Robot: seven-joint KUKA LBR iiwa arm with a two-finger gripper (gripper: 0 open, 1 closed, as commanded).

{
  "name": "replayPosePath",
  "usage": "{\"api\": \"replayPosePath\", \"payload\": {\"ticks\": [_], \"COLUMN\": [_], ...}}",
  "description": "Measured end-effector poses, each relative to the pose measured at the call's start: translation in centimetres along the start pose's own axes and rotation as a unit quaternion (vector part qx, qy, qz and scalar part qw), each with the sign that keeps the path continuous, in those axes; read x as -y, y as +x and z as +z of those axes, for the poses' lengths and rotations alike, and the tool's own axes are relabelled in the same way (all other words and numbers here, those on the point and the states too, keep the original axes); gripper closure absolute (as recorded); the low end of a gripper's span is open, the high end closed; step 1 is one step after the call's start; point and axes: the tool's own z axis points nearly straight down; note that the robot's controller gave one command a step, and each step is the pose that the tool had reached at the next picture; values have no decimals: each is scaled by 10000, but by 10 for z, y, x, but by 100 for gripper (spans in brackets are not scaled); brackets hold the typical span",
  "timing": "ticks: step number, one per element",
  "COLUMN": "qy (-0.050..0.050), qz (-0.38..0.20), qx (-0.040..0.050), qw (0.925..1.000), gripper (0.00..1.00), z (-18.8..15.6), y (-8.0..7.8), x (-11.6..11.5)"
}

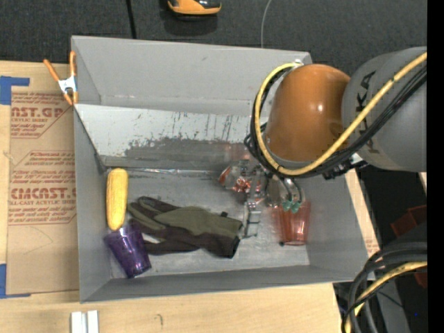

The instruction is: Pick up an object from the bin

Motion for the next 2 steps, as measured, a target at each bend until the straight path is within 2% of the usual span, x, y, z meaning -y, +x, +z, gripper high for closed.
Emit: {"api": "replayPosePath", "payload": {"ticks": [1, 2], "qy": [-3, -6], "qz": [7, 233], "qx": [40, 61], "qw": [10000, 9997], "gripper": [0, 0], "z": [-5, 21], "y": [-1, 6], "x": [0, 5]}}
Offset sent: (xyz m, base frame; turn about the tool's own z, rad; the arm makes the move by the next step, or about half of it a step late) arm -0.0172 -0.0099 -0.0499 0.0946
